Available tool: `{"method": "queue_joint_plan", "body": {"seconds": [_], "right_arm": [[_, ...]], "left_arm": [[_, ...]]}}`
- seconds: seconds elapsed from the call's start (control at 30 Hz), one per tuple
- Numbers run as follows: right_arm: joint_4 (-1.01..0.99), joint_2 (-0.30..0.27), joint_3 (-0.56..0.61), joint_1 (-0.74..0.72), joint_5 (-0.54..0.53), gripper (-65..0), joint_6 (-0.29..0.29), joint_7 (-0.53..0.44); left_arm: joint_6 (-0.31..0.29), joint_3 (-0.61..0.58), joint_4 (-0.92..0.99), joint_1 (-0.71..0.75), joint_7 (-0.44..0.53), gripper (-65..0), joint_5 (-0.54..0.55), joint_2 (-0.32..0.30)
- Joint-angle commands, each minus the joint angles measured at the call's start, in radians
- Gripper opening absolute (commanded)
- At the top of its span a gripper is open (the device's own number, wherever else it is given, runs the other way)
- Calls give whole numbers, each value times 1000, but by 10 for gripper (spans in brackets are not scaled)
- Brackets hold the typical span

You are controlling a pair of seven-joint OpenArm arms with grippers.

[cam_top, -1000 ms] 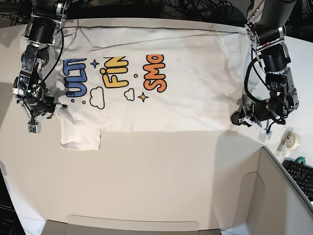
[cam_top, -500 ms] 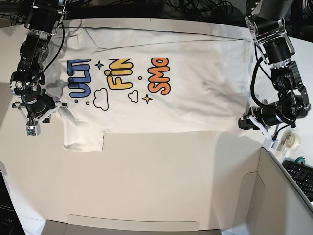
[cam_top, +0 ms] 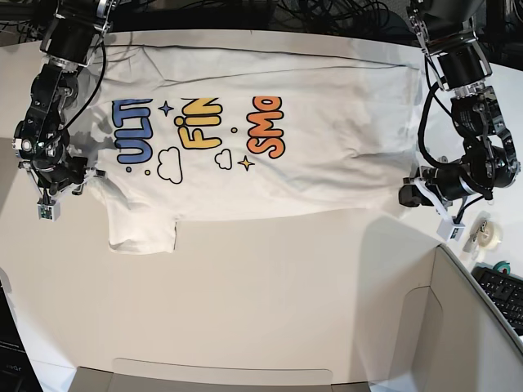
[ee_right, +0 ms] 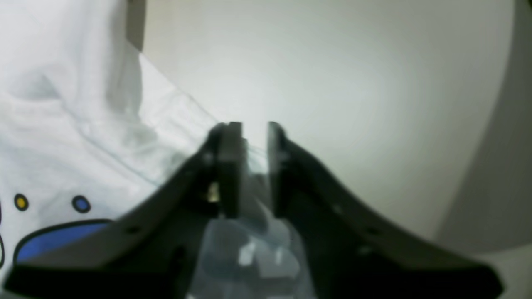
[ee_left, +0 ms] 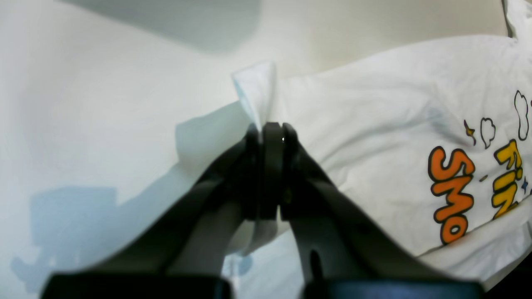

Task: Layout the t-shirt on the table in an organized manner, then fold the t-shirt properly
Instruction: 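Pull the shirt sides outward with both grippers to flatten it, then lift the shirt's hem edge with both grippers and fold it over the print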

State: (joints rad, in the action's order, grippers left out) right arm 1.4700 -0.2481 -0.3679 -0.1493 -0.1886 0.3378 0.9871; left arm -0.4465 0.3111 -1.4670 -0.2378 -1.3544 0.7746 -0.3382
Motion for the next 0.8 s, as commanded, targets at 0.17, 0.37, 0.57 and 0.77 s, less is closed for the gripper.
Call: {"method": "queue_joint_plan", "body": {"seconds": [0.17,0.37,0.57,0.77], "right_arm": [[13,-67,89,-75,-10,-270,39,45],[-5,-119,201,-117,-9,-239,117,40],[-134,-92,119,-129,-12,-239,234,28],[-196,-90,105,-125,-10,-239,234,-14]], "left_arm": [[-4,1,-18,-18,14,-650,18,-17],[-4,1,-18,-16,14,-650,18,-15],[-4,1,-18,-16,14,-650,18,-15],[-4,1,-18,-16,13,-650,18,-15]]}}
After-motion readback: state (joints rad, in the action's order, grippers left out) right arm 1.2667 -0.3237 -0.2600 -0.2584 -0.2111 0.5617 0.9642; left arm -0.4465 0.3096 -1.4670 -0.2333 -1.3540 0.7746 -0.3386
